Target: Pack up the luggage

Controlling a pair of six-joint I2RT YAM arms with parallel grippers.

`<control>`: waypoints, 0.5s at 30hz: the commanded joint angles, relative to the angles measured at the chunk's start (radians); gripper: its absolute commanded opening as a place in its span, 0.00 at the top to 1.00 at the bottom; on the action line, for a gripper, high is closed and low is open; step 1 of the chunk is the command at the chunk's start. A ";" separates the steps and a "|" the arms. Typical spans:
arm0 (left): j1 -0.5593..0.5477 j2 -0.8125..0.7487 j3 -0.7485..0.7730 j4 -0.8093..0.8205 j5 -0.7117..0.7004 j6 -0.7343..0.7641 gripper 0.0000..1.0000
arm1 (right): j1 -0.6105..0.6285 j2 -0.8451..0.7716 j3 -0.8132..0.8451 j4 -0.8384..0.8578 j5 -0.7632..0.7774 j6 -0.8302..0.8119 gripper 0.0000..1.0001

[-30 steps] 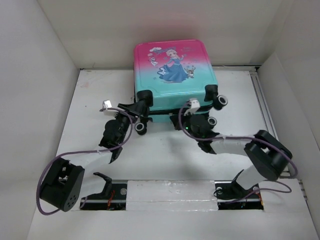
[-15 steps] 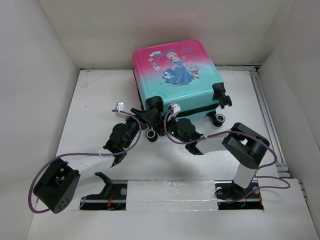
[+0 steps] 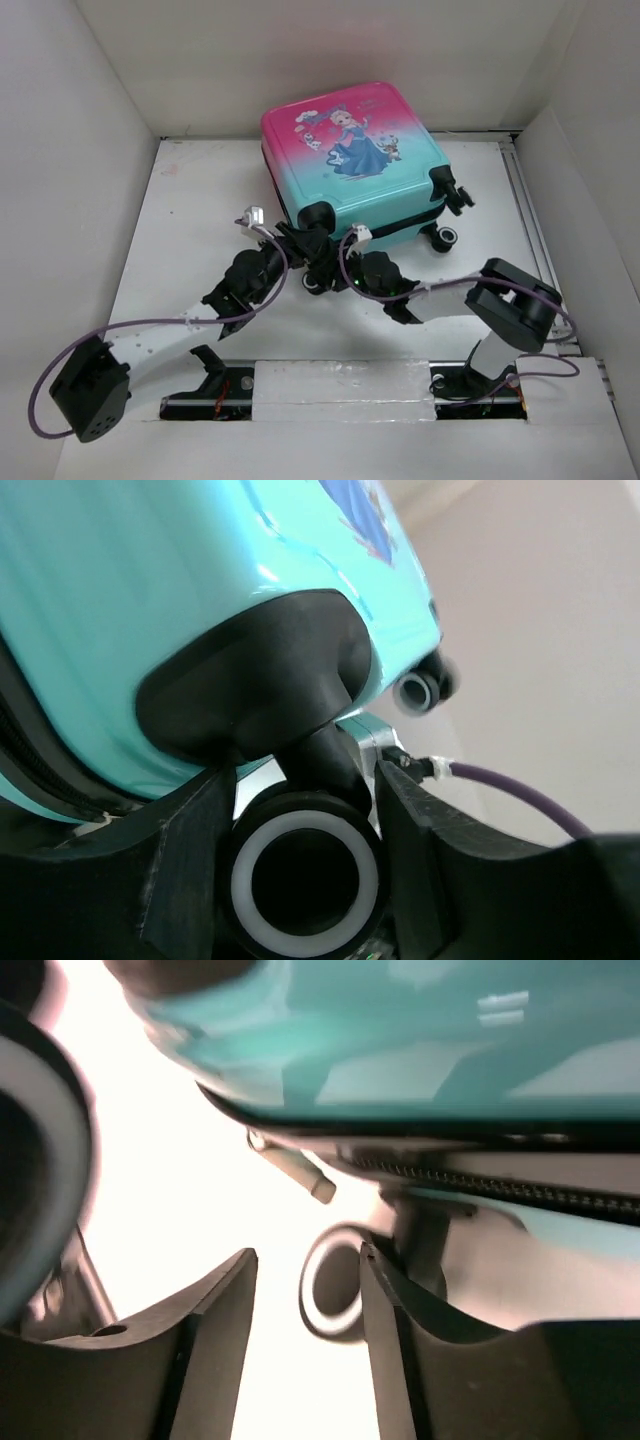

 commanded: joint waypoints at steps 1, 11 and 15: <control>-0.053 -0.152 0.092 -0.089 0.024 0.081 0.46 | 0.081 -0.127 -0.021 -0.074 -0.099 -0.053 0.47; -0.043 -0.452 -0.021 -0.469 -0.302 0.174 0.35 | 0.090 -0.464 -0.119 -0.471 -0.043 -0.155 0.27; -0.043 -0.463 -0.124 -0.488 -0.255 0.134 0.56 | 0.090 -0.602 -0.052 -0.663 -0.019 -0.192 0.19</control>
